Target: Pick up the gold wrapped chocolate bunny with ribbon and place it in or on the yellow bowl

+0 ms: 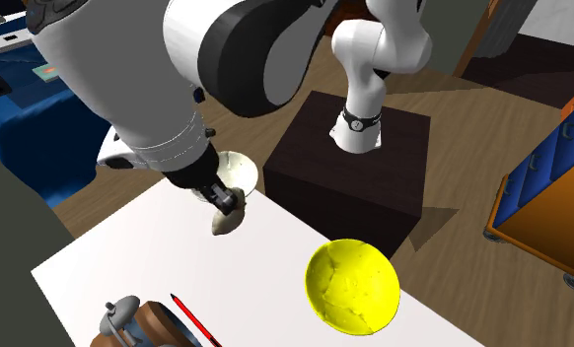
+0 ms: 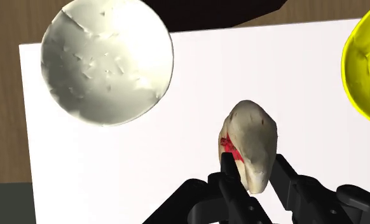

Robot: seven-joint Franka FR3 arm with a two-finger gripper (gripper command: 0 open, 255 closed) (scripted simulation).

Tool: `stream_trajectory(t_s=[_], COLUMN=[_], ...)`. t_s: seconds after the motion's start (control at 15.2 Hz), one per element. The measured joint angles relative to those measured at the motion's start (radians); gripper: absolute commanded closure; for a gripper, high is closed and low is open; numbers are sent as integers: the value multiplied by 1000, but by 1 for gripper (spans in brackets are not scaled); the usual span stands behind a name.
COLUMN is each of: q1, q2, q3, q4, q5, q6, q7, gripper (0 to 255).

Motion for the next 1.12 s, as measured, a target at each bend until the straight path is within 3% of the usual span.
stream_trajectory(t_s=[0.66,1.12], q1=[138,228], q2=[-99,-124], q3=[92,164], q4=[-113,-125], q5=[2,17], q6=[24,23], q7=[225,382], gripper=[255,255])
